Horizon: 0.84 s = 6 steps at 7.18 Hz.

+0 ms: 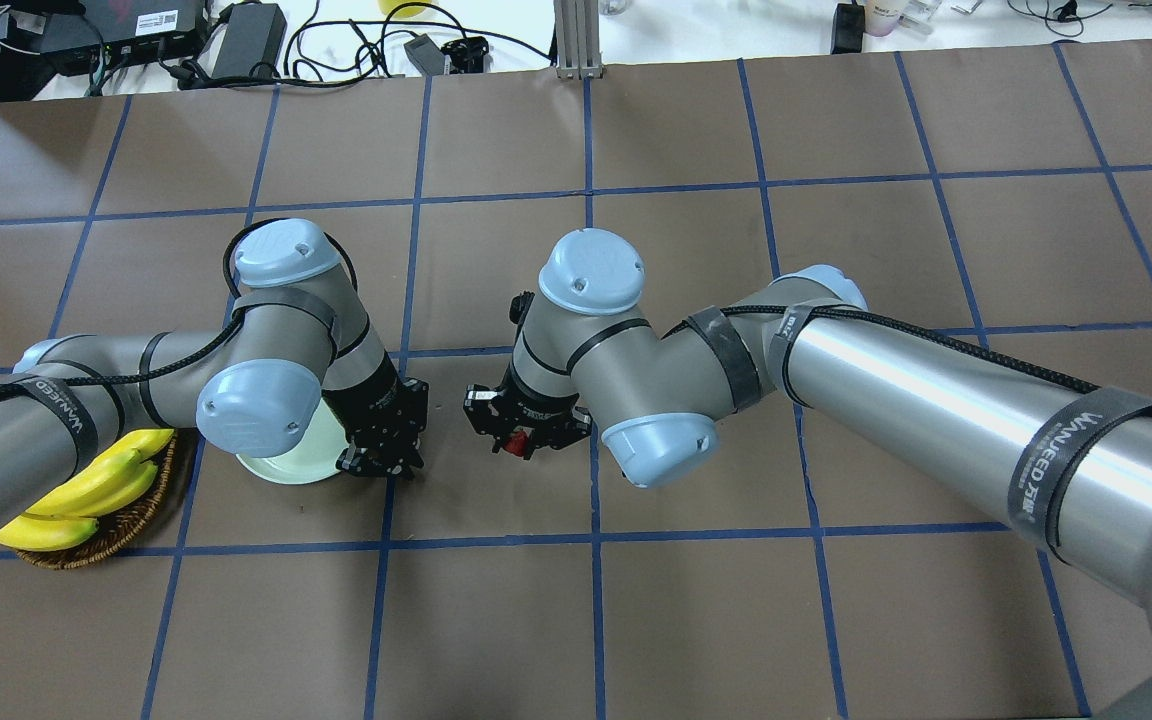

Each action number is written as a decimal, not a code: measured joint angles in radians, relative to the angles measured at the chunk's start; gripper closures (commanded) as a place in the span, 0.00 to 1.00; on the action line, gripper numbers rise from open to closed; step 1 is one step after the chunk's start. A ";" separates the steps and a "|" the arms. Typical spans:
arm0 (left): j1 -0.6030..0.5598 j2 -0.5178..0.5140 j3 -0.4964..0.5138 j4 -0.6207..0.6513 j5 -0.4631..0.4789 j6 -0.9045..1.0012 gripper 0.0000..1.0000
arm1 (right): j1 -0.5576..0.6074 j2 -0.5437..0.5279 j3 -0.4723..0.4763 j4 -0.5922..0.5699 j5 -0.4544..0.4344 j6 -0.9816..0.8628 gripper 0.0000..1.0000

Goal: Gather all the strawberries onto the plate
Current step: 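Set the second strawberry near the plate while the left gripper aligns over the first, then grasp the third strawberry with the right gripper while the left gripper closes on the first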

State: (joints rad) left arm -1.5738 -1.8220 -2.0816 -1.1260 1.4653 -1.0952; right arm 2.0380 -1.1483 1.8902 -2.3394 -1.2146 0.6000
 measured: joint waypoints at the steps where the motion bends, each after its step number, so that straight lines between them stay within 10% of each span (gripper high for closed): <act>1: 0.000 0.007 0.006 0.000 -0.007 -0.001 1.00 | 0.004 -0.001 0.015 -0.007 -0.011 0.007 0.12; 3: 0.001 0.017 0.019 -0.009 -0.014 -0.002 0.00 | 0.004 -0.019 0.020 -0.006 -0.026 0.032 0.00; 6: 0.006 0.020 0.029 -0.011 -0.016 0.006 0.00 | -0.066 -0.095 0.020 0.047 -0.135 -0.017 0.00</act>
State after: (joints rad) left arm -1.5679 -1.8022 -2.0531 -1.1372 1.4490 -1.0893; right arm 1.9719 -1.2433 1.9101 -2.2923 -1.3501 0.5833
